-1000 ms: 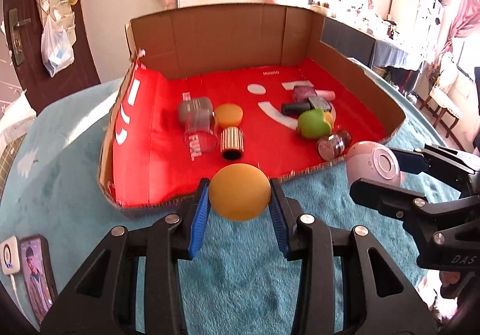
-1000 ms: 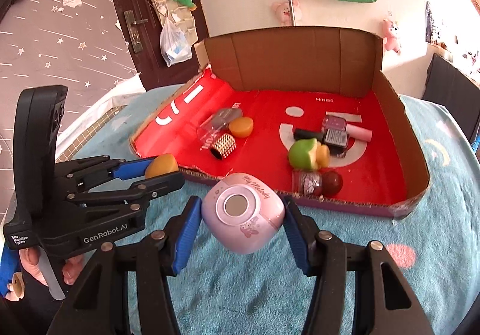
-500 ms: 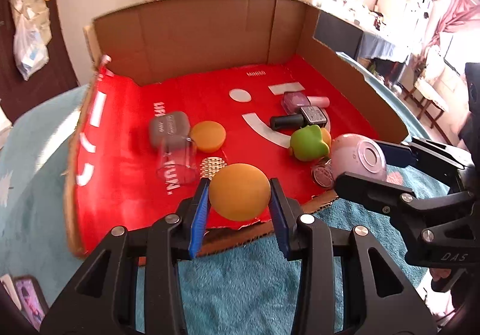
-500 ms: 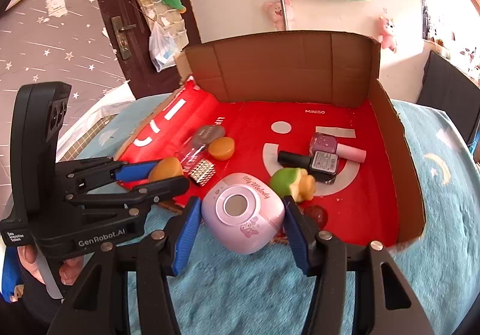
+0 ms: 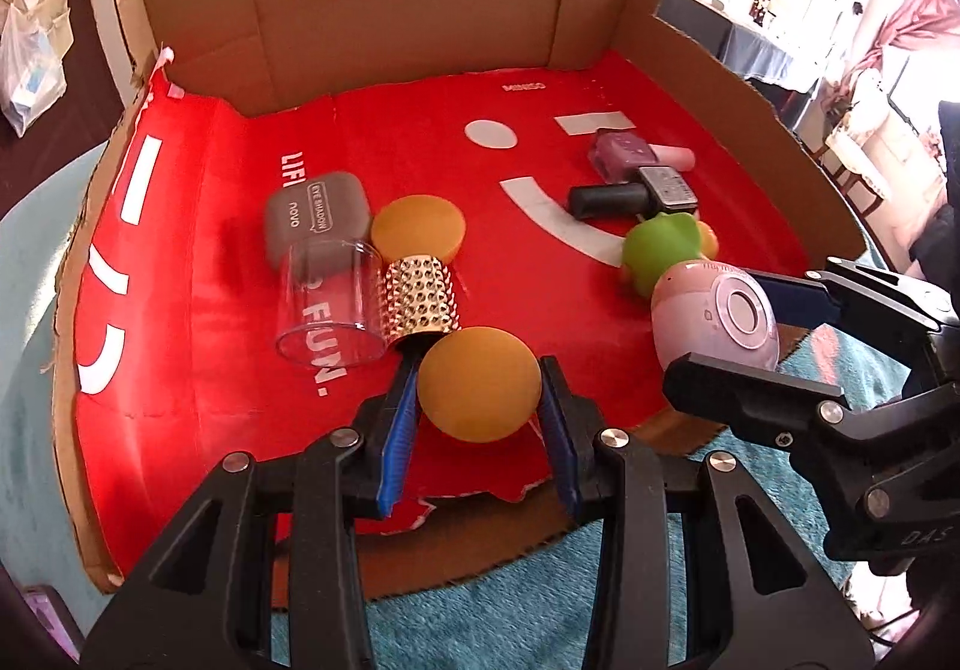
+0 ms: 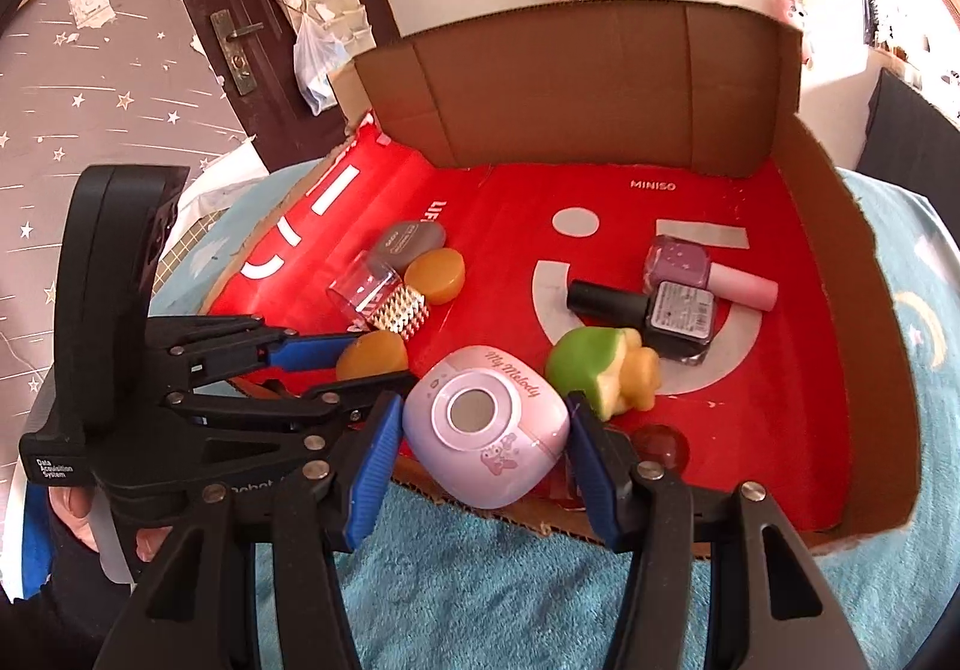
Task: Organize rigid objects
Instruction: 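Carry the pink compact and orange sponge into the box and lower them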
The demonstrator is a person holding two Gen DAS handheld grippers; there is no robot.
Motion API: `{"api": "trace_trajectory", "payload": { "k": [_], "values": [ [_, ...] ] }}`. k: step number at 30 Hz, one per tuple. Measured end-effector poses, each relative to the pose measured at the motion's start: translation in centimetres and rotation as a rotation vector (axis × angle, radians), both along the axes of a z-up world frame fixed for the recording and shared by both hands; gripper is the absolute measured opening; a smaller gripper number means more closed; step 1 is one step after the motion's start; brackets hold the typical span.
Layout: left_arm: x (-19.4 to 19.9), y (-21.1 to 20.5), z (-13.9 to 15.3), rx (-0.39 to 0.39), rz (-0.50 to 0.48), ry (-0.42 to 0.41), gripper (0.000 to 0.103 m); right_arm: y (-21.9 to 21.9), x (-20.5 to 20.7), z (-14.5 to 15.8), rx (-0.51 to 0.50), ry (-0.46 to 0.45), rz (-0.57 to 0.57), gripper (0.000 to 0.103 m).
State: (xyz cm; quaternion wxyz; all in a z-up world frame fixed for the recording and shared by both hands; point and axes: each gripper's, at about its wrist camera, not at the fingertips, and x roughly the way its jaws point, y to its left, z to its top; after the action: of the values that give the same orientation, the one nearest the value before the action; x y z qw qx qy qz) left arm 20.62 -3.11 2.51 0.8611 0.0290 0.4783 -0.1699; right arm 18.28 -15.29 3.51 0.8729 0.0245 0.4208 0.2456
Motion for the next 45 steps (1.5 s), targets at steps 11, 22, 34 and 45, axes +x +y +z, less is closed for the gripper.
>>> {"api": "trace_trajectory", "payload": {
  "k": [11,22,34,45],
  "values": [
    [0.8,0.8,-0.4,0.051,0.041,-0.023,0.036,1.6,1.8,-0.9,-0.003,0.036,0.028,0.057],
    [1.1,1.0,-0.5,0.070,0.051,-0.031,0.036,2.8,2.8,-1.6,-0.071,0.031,0.040,0.057],
    [1.0,0.9,-0.5,0.080,0.059,-0.037,0.036,2.3,3.5,-2.2,-0.152,0.042,-0.005,0.057],
    [1.0,1.0,-0.6,0.076,0.062,-0.036,0.036,2.4,4.0,-2.7,-0.147,0.042,-0.010,0.057]
  ]
}}
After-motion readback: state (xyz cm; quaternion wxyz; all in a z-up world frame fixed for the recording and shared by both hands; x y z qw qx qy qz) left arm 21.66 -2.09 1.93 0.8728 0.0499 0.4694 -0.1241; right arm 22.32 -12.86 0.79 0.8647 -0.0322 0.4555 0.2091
